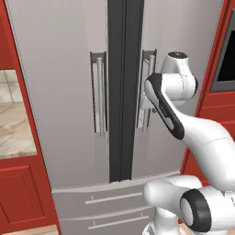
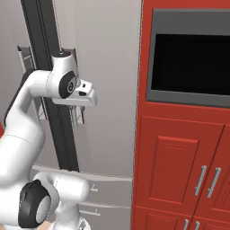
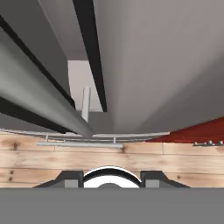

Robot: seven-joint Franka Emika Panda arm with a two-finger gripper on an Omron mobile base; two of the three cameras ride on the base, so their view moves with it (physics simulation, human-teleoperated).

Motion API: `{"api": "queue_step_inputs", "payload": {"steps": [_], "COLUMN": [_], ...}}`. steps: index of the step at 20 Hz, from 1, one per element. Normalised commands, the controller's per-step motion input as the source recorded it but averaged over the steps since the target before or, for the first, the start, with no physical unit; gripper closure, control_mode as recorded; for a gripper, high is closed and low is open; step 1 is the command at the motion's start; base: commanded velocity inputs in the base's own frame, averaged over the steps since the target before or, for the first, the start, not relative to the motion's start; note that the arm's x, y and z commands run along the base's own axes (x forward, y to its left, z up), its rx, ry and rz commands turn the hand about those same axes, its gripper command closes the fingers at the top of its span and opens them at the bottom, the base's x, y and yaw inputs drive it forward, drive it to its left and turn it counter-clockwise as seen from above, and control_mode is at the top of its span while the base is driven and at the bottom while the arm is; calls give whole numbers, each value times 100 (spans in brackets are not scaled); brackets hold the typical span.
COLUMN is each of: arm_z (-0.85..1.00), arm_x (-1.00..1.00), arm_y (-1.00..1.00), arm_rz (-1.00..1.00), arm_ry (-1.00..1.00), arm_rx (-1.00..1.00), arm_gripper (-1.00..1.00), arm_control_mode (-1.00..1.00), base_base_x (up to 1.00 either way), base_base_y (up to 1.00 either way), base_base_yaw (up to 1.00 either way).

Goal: Retrieve the kiwi and peach from the fridge and place them into the bowl on the dining table.

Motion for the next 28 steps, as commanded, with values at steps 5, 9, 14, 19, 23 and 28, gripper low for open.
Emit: {"api": "queue_step_inputs", "payload": {"steps": [5,9,14,19,23,28], "arm_z": [-1,-2,-17,-27,-3,0], "arm_x": [-59,-83,-46,-30,0,-9], "arm_y": [-11,-31,-2,0,0,0], "arm_rz": [-4,-8,-8,-6,-2,0], "arm_ry": [-6,-16,-15,-20,-11,-9], "arm_rx": [0,0,0,0,0,0], "arm_gripper": [-100,-100,-100,-100,-100,-100], "arm_control_mode": [-100,-100,-100,-100,-100,-100], "base_base_x": [0,0,0,0,0,0], "base_base_y": [0,0,0,0,0,0], "base_base_yaw": [0,0,0,0,0,0]}}
